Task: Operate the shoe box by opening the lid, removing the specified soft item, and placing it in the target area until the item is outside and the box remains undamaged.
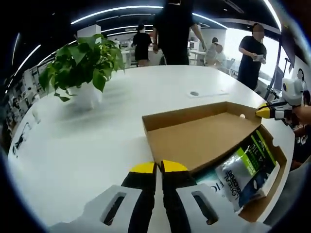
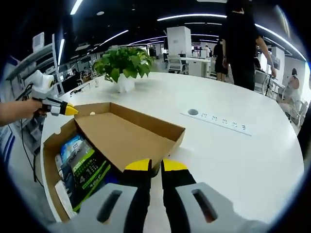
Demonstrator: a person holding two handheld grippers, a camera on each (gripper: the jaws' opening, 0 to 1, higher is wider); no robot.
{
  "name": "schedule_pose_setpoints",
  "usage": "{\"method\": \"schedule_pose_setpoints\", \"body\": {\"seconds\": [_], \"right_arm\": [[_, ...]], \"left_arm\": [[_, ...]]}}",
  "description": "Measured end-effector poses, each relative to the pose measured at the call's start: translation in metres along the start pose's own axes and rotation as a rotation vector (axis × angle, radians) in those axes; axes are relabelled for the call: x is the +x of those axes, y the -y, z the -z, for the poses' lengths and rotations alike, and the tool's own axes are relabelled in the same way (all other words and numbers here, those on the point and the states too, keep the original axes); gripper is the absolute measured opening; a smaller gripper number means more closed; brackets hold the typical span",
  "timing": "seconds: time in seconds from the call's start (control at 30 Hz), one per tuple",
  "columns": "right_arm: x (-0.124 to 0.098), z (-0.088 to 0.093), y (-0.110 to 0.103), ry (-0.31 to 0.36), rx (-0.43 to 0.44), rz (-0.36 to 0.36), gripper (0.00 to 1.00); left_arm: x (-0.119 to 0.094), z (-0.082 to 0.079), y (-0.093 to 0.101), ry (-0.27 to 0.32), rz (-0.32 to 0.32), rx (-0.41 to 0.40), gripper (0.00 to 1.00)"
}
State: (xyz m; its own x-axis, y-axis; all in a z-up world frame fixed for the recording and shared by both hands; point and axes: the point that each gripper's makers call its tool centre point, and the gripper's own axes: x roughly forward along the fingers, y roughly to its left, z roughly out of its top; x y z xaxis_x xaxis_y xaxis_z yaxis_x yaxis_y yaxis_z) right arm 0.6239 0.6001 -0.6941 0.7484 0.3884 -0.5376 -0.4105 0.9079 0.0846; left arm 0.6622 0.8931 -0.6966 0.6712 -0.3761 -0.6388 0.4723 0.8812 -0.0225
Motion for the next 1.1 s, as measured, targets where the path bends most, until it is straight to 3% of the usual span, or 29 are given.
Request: {"method": "schedule_pose_setpoints", "body": {"seconds": [0.43,0.67,1.1], "right_arm": [[-0.029,-0.009,-0.015,0.029,0.017,-0.038,0.14],[-0.042,-0.006,-0.032,0.019,-0.014,-0.072,0.18],[-0.048,0.008,-0.066,-0.027,-0.031,-0.143,0.23]], "left_arm": [[-0.018,-0.006,0.007,0.027,0.003,0.014,0.14],[-0.033,-0.01,0.022,0.052,0.03,0.006,0.16],[-0.055,0.014,0.068,0.011,0.118,0.004,0.24]]}}
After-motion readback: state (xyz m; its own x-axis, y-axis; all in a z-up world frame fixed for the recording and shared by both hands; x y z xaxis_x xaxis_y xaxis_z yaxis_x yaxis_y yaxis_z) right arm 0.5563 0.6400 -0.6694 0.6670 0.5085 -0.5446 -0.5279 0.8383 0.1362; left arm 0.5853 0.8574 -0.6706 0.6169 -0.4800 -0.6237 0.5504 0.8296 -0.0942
